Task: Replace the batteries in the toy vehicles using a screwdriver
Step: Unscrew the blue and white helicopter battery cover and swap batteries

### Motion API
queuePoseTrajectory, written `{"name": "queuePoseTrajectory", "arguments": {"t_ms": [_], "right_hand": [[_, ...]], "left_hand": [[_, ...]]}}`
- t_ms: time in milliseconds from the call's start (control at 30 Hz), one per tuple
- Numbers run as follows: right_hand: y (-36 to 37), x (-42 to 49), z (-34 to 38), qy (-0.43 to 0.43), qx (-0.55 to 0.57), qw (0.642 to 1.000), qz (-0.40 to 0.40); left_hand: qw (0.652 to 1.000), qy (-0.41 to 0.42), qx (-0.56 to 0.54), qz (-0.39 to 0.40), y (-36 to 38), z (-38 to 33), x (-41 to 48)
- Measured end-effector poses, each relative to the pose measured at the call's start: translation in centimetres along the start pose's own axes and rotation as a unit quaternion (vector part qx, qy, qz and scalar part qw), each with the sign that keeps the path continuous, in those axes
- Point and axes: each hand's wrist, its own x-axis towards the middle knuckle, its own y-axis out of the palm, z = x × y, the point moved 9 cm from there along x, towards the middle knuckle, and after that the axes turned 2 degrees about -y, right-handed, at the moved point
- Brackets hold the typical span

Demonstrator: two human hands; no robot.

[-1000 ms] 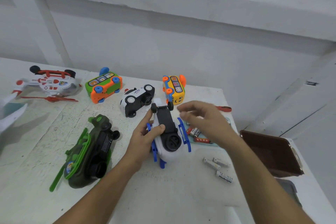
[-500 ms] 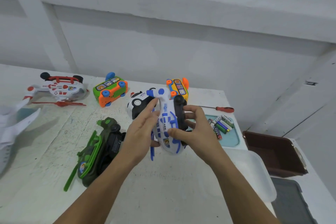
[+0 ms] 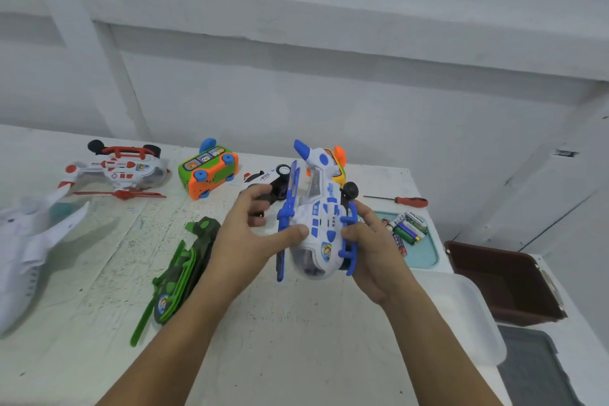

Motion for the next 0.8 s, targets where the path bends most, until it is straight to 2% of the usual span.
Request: {"name": "queuePoseTrajectory", "arguments": {"t_ms": [100, 167, 267, 367, 567, 800], "right_hand": [[0.5, 0.0, -1.1, 0.013, 0.025, 0.999, 0.028], [1.0, -0.1, -1.6, 0.020, 0.042, 0.998, 0.045], [1.2, -0.5, -2.2, 0.023, 0.073, 0.996, 0.048], [0.2, -0.7, -3.1, 0.041, 0.059, 0.997, 0.010], [-1.3, -1.2, -4.8, 0.046, -0.084, 0.994, -0.056], [-1.5, -2.2, -6.4, 0.054, -0.142, 0.986, -0.070]], "left_hand": [[0.987, -0.046, -0.090, 0.125, 2.1, 0.7, -0.1], [0.980, -0.041, -0.106, 0.161, 2.7, 0.5, -0.4], [0.978, -0.061, -0.106, 0.167, 2.6, 0.9, -0.5], [0.967, -0.111, -0.145, 0.175, 2.4, 2.1, -0.7], [0.971, -0.122, -0.116, 0.171, 2.5, 4.5, -2.0], [0.972, -0.133, -0.106, 0.162, 3.1, 6.3, -3.6]]}}
